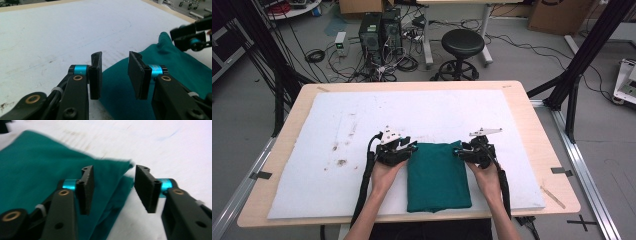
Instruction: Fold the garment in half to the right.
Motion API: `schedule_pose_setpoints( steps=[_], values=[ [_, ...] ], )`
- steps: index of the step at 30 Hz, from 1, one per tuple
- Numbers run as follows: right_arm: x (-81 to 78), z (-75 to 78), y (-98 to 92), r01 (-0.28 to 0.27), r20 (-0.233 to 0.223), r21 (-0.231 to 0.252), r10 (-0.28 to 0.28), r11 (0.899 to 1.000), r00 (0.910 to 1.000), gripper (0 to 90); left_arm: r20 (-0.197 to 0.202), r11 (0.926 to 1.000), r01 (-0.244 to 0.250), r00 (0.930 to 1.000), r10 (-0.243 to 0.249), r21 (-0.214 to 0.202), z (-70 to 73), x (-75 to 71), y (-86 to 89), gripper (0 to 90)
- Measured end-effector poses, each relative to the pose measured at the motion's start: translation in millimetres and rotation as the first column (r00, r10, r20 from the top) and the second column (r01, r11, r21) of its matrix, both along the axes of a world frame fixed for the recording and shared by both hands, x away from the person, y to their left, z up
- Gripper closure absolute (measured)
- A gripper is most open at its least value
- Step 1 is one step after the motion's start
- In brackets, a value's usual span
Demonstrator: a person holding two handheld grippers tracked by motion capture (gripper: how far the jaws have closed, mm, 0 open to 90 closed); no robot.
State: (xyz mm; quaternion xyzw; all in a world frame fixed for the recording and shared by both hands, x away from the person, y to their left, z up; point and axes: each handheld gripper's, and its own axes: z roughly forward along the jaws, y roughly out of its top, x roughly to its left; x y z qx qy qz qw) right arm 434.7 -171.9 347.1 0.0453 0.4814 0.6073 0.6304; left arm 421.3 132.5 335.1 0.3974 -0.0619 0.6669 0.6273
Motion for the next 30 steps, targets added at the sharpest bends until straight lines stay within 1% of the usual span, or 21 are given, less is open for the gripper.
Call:
schedule_pose_setpoints(
  steps=[1, 2, 3, 4, 5, 6, 8, 11, 12, 14, 16, 18, 19, 20, 21, 22, 23, 24, 25, 27, 30],
  values=[
    [0.0, 0.0, 0.0, 0.0, 0.0, 0.0, 0.0, 1.0, 1.0, 59.8, -0.003, 1.0, 0.003, 1.0, -0.003, -0.002, 0.1, 0.4, -0.3, 63.9],
    [1.9, -0.4, 0.8, -0.006, -0.007, -0.025, 0.006, 1.0, 1.0, 65.0, -0.003, 1.0, 0.001, 1.0, -0.001, 0.0, 0.3, 0.6, -0.4, 63.9],
    [3.5, -1.1, 3.7, 0.009, -0.008, -0.06, -0.01, 0.998, 0.9999, 75.8, -0.004, 1.0, 0.001, 1.0, -0.001, 0.004, -0.1, 0.7, -1.0, 63.7],
    [3.6, -1.5, 4.8, 0.013, -0.008, -0.074, -0.014, 0.997, 0.9999, 81.5, -0.004, 1.0, 0.001, 1.0, -0.001, 0.004, -0.1, 0.7, -1.0, 63.7],
    [3.6, -1.5, 4.8, 0.013, -0.008, -0.074, -0.014, 0.997, 0.9999, 81.5, -0.004, 1.0, 0.001, 1.0, -0.001, 0.003, -0.4, 0.6, -1.2, 63.7],
    [2.5, -3.0, 4.8, 0.023, -0.004, -0.087, -0.024, 0.996, 0.9997, 87.1, 0.0, 1.0, 0.001, 1.0, -0.001, 0.007, -0.1, 0.8, -1.2, 63.6],
    [0.4, -6.4, 2.6, 0.038, 0.006, -0.087, -0.038, 0.995, 0.9993, 87.9, 0.001, 1.0, 0.0, 1.0, 0.0, 0.005, 0.3, 1.2, -1.2, 63.7],
    [-0.5, -9.5, -2.5, 0.045, 0.011, -0.084, -0.044, 0.995, 0.999, 88.0, 0.0, 0.9999, -0.017, 0.9999, 0.017, -0.003, 3.0, 4.0, -0.8, 63.7],
    [1.0, -11.0, -8.4, 0.046, -0.008, -0.086, -0.047, 0.995, 0.9989, 88.0, -0.006, 0.9991, -0.036, 0.9993, 0.036, -0.021, 5.3, 7.2, -1.7, 63.9],
    [4.7, -11.4, -12.7, 0.046, -0.019, -0.083, -0.048, 0.995, 0.9987, 87.9, -0.017, 0.9983, -0.05, 0.9986, 0.049, -0.031, 7.4, 9.8, -1.3, 64.1],
    [6.9, -9.9, -15.7, 0.021, -0.028, -0.081, -0.023, 0.997, 0.9993, 85.4, -0.014, 0.9983, -0.044, 0.9989, 0.044, -0.039, 7.1, 9.1, -0.7, 64.3],
    [3.6, -10.0, -15.9, 0.015, -0.009, -0.057, -0.016, 0.998, 0.9998, 79.2, -0.003, 0.9985, -0.042, 0.9991, 0.042, -0.036, 6.6, 7.9, 0.1, 65.3],
    [3.6, -10.0, -15.9, 0.015, -0.009, -0.057, -0.016, 0.998, 0.9998, 79.2, 0.012, 0.9994, -0.019, 0.9998, 0.019, -0.028, 5.4, 5.9, 0.3, 65.3],
    [-0.2, -10.6, -15.3, 0.007, 0.016, -0.039, -0.006, 0.999, 0.9999, 74.7, 0.021, 0.9998, -0.002, 0.9998, 0.002, -0.019, 4.6, 4.5, 0.2, 66.8],
    [-6.6, -9.9, -11.0, -0.008, 0.06, -0.021, 0.009, 1.0, 0.9982, 73.6, 0.028, 0.9999, 0.011, 0.9996, -0.011, -0.012, 4.5, 4.0, -0.6, 71.3],
    [-8.4, -8.4, -6.4, 0.006, 0.078, -0.012, -0.005, 1.0, 0.9969, 73.5, 0.025, 0.9998, 0.018, 0.9995, -0.017, -0.006, 5.2, 4.4, -1.5, 73.1],
    [-8.4, -8.4, -6.4, 0.006, 0.078, -0.012, -0.005, 1.0, 0.9969, 73.5, 0.013, 0.9998, 0.02, 0.9997, -0.02, -0.002, 6.6, 6.1, -2.5, 73.1],
    [-8.7, -5.3, -1.6, 0.032, 0.087, -0.008, -0.032, 0.999, 0.9957, 73.6, -0.006, 0.9999, 0.012, 0.9999, -0.012, -0.002, 8.1, 8.5, -3.8, 74.5],
    [-4.8, 3.3, 6.2, 0.118, 0.086, 0.029, -0.12, 0.993, 0.989, 75.0, -0.035, 0.999, -0.041, 0.9986, 0.04, -0.016, 11.3, 14.1, -5.4, 76.5],
    [2.9, 13.3, 7.7, 0.18, 0.065, 0.066, -0.184, 0.982, 0.9808, 74.6, -0.045, 0.9977, -0.061, 0.9972, 0.059, -0.029, 14.3, 17.6, -4.8, 77.1],
    [9.5, 21.7, 3.7, 0.142, 0.042, 0.059, -0.144, 0.988, 0.9886, 72.2, -0.039, 0.9961, -0.081, 0.9961, 0.08, -0.035, 15.8, 18.3, -4.1, 76.4]
  ],
)
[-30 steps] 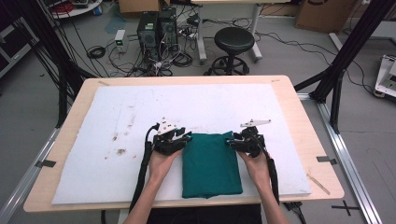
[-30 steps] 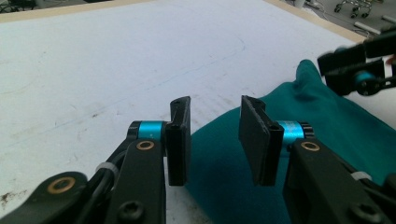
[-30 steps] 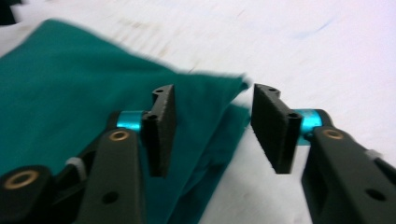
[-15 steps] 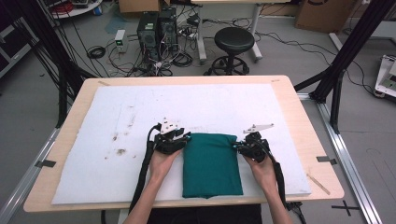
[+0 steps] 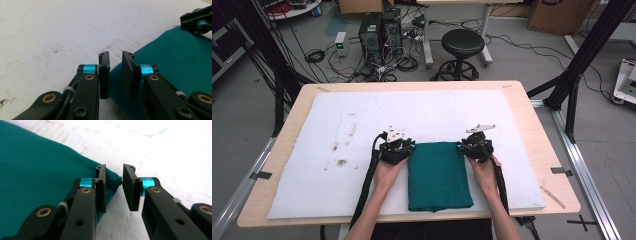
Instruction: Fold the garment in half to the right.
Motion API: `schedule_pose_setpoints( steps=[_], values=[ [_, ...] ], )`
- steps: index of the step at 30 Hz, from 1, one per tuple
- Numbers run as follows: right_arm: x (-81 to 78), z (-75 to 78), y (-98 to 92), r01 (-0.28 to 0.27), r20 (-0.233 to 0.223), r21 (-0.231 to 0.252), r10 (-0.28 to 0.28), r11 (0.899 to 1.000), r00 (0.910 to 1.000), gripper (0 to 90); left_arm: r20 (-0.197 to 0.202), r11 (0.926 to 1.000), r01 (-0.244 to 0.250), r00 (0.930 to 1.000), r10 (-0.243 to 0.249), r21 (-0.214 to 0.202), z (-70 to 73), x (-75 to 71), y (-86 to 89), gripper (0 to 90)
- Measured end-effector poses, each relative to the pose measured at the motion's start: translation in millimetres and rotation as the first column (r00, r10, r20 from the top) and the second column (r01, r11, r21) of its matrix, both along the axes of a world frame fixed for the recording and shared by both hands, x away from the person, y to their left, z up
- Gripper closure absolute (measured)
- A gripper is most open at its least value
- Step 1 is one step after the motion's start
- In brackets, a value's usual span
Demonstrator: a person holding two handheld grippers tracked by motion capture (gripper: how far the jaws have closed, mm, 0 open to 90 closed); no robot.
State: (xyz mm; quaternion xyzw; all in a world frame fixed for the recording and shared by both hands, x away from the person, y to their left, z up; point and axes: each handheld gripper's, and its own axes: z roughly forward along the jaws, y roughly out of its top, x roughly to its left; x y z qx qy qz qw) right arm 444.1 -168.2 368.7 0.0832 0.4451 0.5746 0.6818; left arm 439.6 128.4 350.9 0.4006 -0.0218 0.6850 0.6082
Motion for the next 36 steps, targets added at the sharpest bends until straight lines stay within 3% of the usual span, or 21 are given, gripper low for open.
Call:
schedule_pose_setpoints(
  steps=[3, 5, 8, 9, 10, 11, 14, 15, 17, 18, 19, 20, 22, 23, 24, 25, 26, 29, 32, 34, 36],
  values=[
    [-1.4, 0.6, -4.0, -0.005, 0.003, 0.02, 0.005, 1.0, 1.0, 64.0, 0.009, 0.9999, -0.009, 0.9999, 0.009, -0.011, -1.6, -2.2, 1.1, 70.0],
    [-6.3, -4.7, -7.6, -0.012, 0.015, 0.048, 0.011, 0.999, 0.9998, 57.6, 0.038, 0.9995, -0.003, 0.9993, 0.002, 0.03, -11.5, -11.2, 4.1, 65.7],
    [-14.5, -17.0, -11.3, -0.04, 0.07, 0.057, 0.036, 0.998, 0.9969, 52.3, 0.065, 0.9977, 0.004, 0.9979, -0.008, 0.067, -23.1, -17.0, 6.5, 62.7],
    [-21.6, -30.9, -16.6, -0.1, 0.097, 0.026, 0.097, 0.995, 0.9906, 48.1, 0.051, 0.992, 0.034, 0.9979, -0.04, 0.121, -34.7, -20.1, 9.3, 58.2],
    [-23.7, -38.2, -18.1, -0.127, 0.097, 0.002, 0.127, 0.992, 0.9872, 46.2, 0.051, 0.992, 0.034, 0.9979, -0.04, 0.121, -34.7, -20.1, 9.3, 55.0],
    [-24.9, -46.2, -18.7, -0.139, 0.093, -0.024, 0.141, 0.99, 0.9856, 44.4, 0.033, 0.9892, 0.031, 0.9988, -0.037, 0.143, -44.6, -21.0, 10.1, 52.0],
    [-23.2, -71.9, -17.2, -0.14, 0.086, -0.099, 0.149, 0.985, 0.9851, 42.0, 0.031, 0.9843, 0.014, 0.9993, -0.02, 0.176, -57.7, -21.1, 11.0, 43.0],
    [-22.2, -80.3, -16.9, -0.134, 0.088, -0.119, 0.145, 0.984, 0.9855, 41.2, 0.034, 0.9746, 0.017, 0.9991, -0.026, 0.223, -71.0, -20.0, 11.5, 42.2],
    [-21.0, -89.1, -16.8, -0.137, 0.091, -0.133, 0.15, 0.982, 0.9845, 40.6, 0.034, 0.9699, 0.015, 0.9991, -0.024, 0.243, -78.1, -19.0, 10.8, 39.4],
    [-17.3, -106.0, -16.8, -0.146, 0.086, -0.167, 0.162, 0.975, 0.9831, 41.1, 0.036, 0.9634, 0.007, 0.9992, -0.018, 0.268, -84.8, -17.8, 10.2, 38.5],
    [-14.2, -113.5, -16.4, -0.141, 0.085, -0.174, 0.158, 0.975, 0.9839, 41.6, 0.025, 0.956, 0.005, 0.9996, -0.013, 0.293, -96.1, -14.9, 7.7, 37.6],
    [-14.2, -113.5, -16.4, -0.141, 0.085, -0.174, 0.158, 0.975, 0.9839, 41.6, 0.025, 0.956, 0.005, 0.9996, -0.013, 0.293, -96.1, -14.9, 7.7, 36.0],
    [-2.7, -130.2, -15.1, -0.102, 0.08, -0.179, 0.118, 0.979, 0.9898, 42.3, 0.037, 0.9485, -0.02, 0.9993, 0.008, 0.316, -106.9, -12.6, 4.5, 33.9],
    [0.8, -133.4, -15.0, -0.091, 0.076, -0.177, 0.106, 0.98, 0.9915, 42.4, 0.05, 0.9458, -0.048, 0.9982, 0.034, 0.321, -111.6, -10.8, 3.1, 33.3],
    [2.9, -135.1, -14.8, -0.086, 0.067, -0.18, 0.099, 0.98, 0.9928, 42.6, 0.046, 0.9367, -0.093, 0.9956, 0.082, 0.338, -118.0, -5.9, 1.0, 32.5],
    [5.3, -137.3, -15.0, -0.08, 0.063, -0.177, 0.093, 0.981, 0.9937, 42.7, 0.046, 0.9367, -0.093, 0.9956, 0.082, 0.338, -118.0, -5.9, 1.0, 32.5],
    [6.2, -139.3, -14.9, -0.077, 0.061, -0.175, 0.089, 0.982, 0.9942, 43.4, 0.036, 0.9302, -0.124, 0.9922, 0.119, 0.345, -122.7, -1.6, 0.5, 32.4],
    [8.4, -143.3, -15.3, -0.027, 0.072, -0.191, 0.042, 0.981, 0.9965, 44.2, 0.039, 0.9277, -0.159, 0.9872, 0.155, 0.338, -128.6, 4.0, 0.9, 32.4],
    [11.0, -144.7, -17.4, -0.037, 0.059, -0.216, 0.051, 0.976, 0.9969, 46.4, 0.027, 0.9299, -0.146, 0.989, 0.146, 0.338, -127.8, 5.2, 2.2, 32.8],
    [11.3, -144.1, -18.5, -0.05, 0.048, -0.218, 0.062, 0.975, 0.9969, 46.6, 0.006, 0.9265, -0.128, 0.9909, 0.135, 0.354, -123.9, 5.3, 3.2, 32.8],
    [9.2, -142.0, -23.2, -0.107, 0.026, -0.212, 0.115, 0.971, 0.993, 43.3, 0.005, 0.9218, -0.108, 0.9934, 0.115, 0.372, -121.1, 3.3, 6.1, 32.8]
  ],
)
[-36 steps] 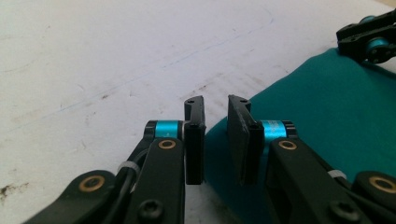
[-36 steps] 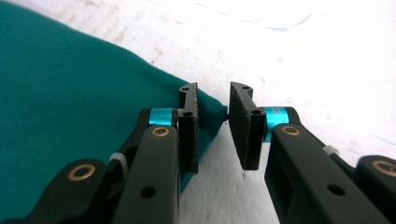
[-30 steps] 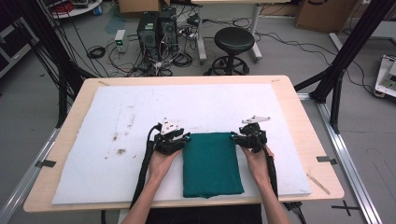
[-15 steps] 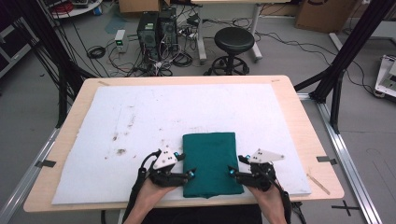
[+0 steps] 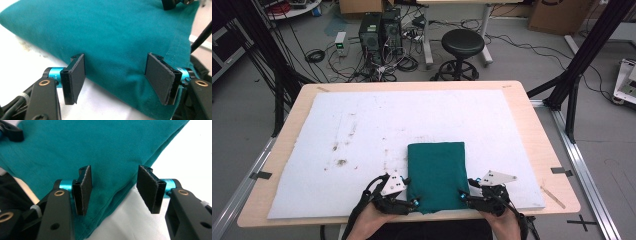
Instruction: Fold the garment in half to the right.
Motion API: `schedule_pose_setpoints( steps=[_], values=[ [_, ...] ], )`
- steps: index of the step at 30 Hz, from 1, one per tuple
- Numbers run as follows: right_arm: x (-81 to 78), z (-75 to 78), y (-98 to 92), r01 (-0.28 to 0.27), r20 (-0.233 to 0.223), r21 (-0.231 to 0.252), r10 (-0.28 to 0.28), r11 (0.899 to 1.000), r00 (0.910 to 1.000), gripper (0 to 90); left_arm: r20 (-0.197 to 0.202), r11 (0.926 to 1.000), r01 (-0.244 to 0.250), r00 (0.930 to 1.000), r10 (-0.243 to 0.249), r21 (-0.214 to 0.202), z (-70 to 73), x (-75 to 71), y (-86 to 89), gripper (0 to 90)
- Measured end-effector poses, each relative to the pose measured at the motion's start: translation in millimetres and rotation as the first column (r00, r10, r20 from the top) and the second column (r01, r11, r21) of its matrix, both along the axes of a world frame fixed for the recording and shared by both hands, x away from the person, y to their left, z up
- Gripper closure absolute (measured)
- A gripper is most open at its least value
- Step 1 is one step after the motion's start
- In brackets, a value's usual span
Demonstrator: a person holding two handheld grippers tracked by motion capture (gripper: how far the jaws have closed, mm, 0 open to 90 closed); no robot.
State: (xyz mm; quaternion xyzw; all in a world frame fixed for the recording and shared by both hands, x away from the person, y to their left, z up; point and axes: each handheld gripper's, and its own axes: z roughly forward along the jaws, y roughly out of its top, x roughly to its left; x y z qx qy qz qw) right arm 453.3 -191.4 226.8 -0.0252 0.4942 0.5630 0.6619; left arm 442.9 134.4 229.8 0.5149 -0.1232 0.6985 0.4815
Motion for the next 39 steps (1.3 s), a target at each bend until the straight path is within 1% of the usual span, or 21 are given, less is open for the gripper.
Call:
schedule_pose_setpoints(
  steps=[4, 7, 11, 12, 13, 14, 15, 17, 19, 20, 22, 23, 24, 25, 26, 27, 29, 30, 31, 32, 39],
  values=[
    [-6.7, 0.3, -8.6, -0.079, 0.043, 0.044, 0.078, 0.996, 0.996, 29.8, 0.019, 0.9973, 0.072, 0.9972, -0.072, -0.011, 3.5, -8.8, 12.2, 29.4],
    [-10.1, 5.4, -14.8, -0.107, 0.064, 0.078, 0.102, 0.991, 0.9927, 20.9, 0.041, 0.9934, 0.101, 0.9943, -0.098, -0.055, 14.3, -16.7, 28.3, 25.7],
    [-15.8, 11.1, -21.0, -0.122, 0.099, 0.104, 0.112, 0.987, 0.9888, 20.3, 0.074, 0.9873, 0.125, 0.9902, -0.118, -0.098, 24.3, -22.8, 43.2, 22.9],
    [-19.7, 15.4, -24.3, -0.126, 0.129, 0.125, 0.11, 0.984, 0.9856, 20.0, 0.114, 0.9779, 0.151, 0.9842, -0.135, -0.144, 31.8, -26.8, 56.5, 22.9],
    [-19.7, 15.4, -24.3, -0.126, 0.129, 0.125, 0.11, 0.984, 0.9856, 20.0, 0.114, 0.9779, 0.151, 0.9842, -0.135, -0.144, 31.8, -26.8, 56.5, 22.9],
    [-24.2, 23.4, -29.9, -0.134, 0.15, 0.143, 0.113, 0.981, 0.9823, 20.0, 0.139, 0.9661, 0.18, 0.9779, -0.156, -0.185, 38.4, -31.0, 72.6, 22.8],
    [-24.2, 23.4, -29.9, -0.134, 0.15, 0.143, 0.113, 0.981, 0.9823, 20.0, 0.139, 0.9661, 0.18, 0.9779, -0.156, -0.185, 38.4, -31.0, 72.6, 22.7],
    [-28.7, 34.9, -38.1, -0.146, 0.175, 0.173, 0.115, 0.974, 0.9778, 20.0, 0.191, 0.9469, 0.203, 0.9689, -0.157, -0.25, 43.6, -35.6, 95.8, 22.7],
    [-30.9, 42.3, -43.2, -0.15, 0.191, 0.197, 0.112, 0.969, 0.9751, 20.0, 0.195, 0.936, 0.198, 0.9701, -0.144, -0.291, 46.6, -37.3, 110.6, 22.7],
    [-31.7, 45.9, -45.6, -0.153, 0.196, 0.205, 0.113, 0.967, 0.974, 20.0, 0.195, 0.936, 0.198, 0.9701, -0.144, -0.291, 46.6, -37.3, 110.6, 22.7],
    [-32.5, 53.1, -50.3, -0.149, 0.207, 0.219, 0.103, 0.964, 0.9729, 20.0, 0.202, 0.9159, 0.194, 0.971, -0.128, -0.352, 48.3, -37.9, 133.5, 22.7],
    [-32.5, 53.1, -50.3, -0.149, 0.207, 0.219, 0.103, 0.964, 0.9729, 20.0, 0.202, 0.9159, 0.194, 0.971, -0.128, -0.352, 48.3, -37.9, 133.5, 22.7],
    [-32.4, 58.3, -54.7, -0.152, 0.212, 0.243, 0.101, 0.958, 0.972, 20.0, 0.21, 0.8996, 0.197, 0.9701, -0.122, -0.39, 48.3, -37.2, 148.9, 22.7],
    [-32.0, 59.9, -57.5, -0.16, 0.219, 0.257, 0.104, 0.953, 0.9701, 20.0, 0.212, 0.8915, 0.198, 0.97, -0.119, -0.407, 48.0, -36.9, 156.5, 22.7],
    [-32.0, 59.9, -57.5, -0.16, 0.219, 0.257, 0.104, 0.953, 0.9701, 20.0, 0.212, 0.8915, 0.198, 0.97, -0.119, -0.407, 48.0, -36.9, 156.5, 22.7],
    [-31.0, 60.7, -61.2, -0.164, 0.231, 0.28, 0.099, 0.946, 0.968, 20.0, 0.217, 0.8812, 0.201, 0.9693, -0.116, -0.428, 47.4, -36.3, 163.9, 22.7],
    [-31.0, 61.4, -63.0, -0.157, 0.227, 0.276, 0.095, 0.948, 0.9694, 20.0, 0.218, 0.8614, 0.209, 0.9689, -0.117, -0.463, 47.0, -35.0, 178.0, 22.7],
    [-31.0, 60.2, -66.7, -0.157, 0.232, 0.283, 0.091, 0.946, 0.9684, 20.1, 0.221, 0.8448, 0.211, 0.9687, -0.114, -0.492, 46.1, -33.7, 190.0, 22.7],
    [-30.5, 59.9, -68.7, -0.156, 0.235, 0.287, 0.089, 0.945, 0.968, 20.0, 0.221, 0.8448, 0.211, 0.9687, -0.114, -0.492, 46.1, -33.7, 190.0, 22.7],
    [-30.3, 59.8, -70.8, -0.159, 0.233, 0.292, 0.091, 0.943, 0.9683, 20.0, 0.224, 0.8291, 0.219, 0.9677, -0.117, -0.514, 45.7, -32.4, 199.4, 22.7],
    [-29.3, 58.2, -80.4, -0.165, 0.235, 0.321, 0.09, 0.933, 0.9677, 20.0, 0.222, 0.8147, 0.221, 0.9681, -0.117, -0.536, 44.3, -30.3, 213.3, 22.7]
  ],
)
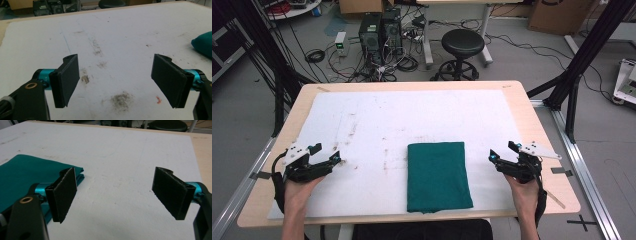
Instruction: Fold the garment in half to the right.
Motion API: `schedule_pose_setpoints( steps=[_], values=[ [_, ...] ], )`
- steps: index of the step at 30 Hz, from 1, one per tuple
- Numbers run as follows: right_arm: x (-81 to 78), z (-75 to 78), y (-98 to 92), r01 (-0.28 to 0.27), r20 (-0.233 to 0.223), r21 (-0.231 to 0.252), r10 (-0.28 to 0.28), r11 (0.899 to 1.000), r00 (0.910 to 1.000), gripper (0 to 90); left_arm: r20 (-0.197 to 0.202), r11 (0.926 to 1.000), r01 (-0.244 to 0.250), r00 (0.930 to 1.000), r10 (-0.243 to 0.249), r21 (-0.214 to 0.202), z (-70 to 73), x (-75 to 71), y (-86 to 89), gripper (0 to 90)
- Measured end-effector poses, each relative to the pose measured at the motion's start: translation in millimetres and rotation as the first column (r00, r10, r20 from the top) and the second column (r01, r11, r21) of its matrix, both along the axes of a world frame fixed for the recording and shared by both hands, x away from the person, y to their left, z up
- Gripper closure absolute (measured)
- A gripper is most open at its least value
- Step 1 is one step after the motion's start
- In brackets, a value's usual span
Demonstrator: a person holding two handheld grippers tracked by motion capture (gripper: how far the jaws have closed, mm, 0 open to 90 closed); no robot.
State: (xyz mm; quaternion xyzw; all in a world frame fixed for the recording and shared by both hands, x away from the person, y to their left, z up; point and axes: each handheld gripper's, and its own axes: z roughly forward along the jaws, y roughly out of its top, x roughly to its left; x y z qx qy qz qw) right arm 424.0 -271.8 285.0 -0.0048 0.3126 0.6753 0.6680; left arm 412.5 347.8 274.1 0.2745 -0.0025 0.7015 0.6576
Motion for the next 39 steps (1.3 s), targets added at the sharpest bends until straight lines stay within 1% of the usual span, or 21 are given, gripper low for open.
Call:
schedule_pose_setpoints(
  steps=[4, 6, 8, 12, 18, 25, 26, 31, 35, 39],
  values=[
    [1.5, -0.4, -3.7, -0.005, -0.005, 0.009, 0.006, 1.0, 1.0, 20.0, -0.001, 1.0, 0.002, 1.0, -0.002, -0.005, -0.5, 0.5, 3.0, 22.7],
    [3.7, 0.3, -5.9, -0.016, -0.017, 0.017, 0.016, 1.0, 0.9997, 20.0, -0.001, 1.0, 0.003, 1.0, -0.003, -0.006, -0.3, 0.6, 3.8, 22.7],
    [4.9, 0.3, -5.8, -0.012, -0.023, 0.018, 0.012, 1.0, 0.9997, 20.0, -0.001, 1.0, 0.004, 1.0, -0.004, -0.006, -0.2, 0.7, 3.7, 22.7],
    [6.4, 0.3, -5.3, -0.009, -0.022, 0.011, 0.009, 1.0, 0.9997, 20.0, 0.003, 1.0, 0.002, 1.0, -0.002, -0.003, -0.4, -0.6, 3.8, 22.7],
    [8.0, -0.7, -6.1, -0.014, -0.025, 0.016, 0.014, 1.0, 0.9996, 20.0, 0.015, 1.0, 0.005, 0.9999, -0.005, -0.003, -1.9, -3.8, 4.5, 22.7],
    [8.1, -0.3, -6.5, -0.019, -0.03, 0.015, 0.019, 1.0, 0.9994, 20.0, 0.009, 1.0, 0.002, 1.0, -0.002, -0.01, -2.7, -2.1, 7.6, 22.7],
    [8.2, -0.4, -6.5, -0.018, -0.029, 0.015, 0.019, 1.0, 0.9994, 20.0, 0.01, 0.9999, 0.004, 0.9999, -0.004, -0.016, -2.6, -1.8, 9.0, 22.7],
    [8.5, 0.3, -6.9, -0.019, -0.029, 0.011, 0.02, 1.0, 0.9994, 20.0, 0.009, 0.9997, 0.007, 0.9999, -0.007, -0.024, -4.2, -2.1, 11.0, 22.7],
    [8.7, 0.9, -7.4, -0.021, -0.032, 0.01, 0.021, 1.0, 0.9993, 20.0, 0.007, 0.9998, 0.003, 1.0, -0.003, -0.019, -4.9, -2.1, 11.2, 22.7],
    [8.1, 0.6, -7.3, -0.026, -0.031, 0.008, 0.026, 1.0, 0.9992, 20.0, 0.009, 0.9998, 0.009, 0.9999, -0.009, -0.018, -5.7, -2.7, 10.8, 22.7]
  ],
)
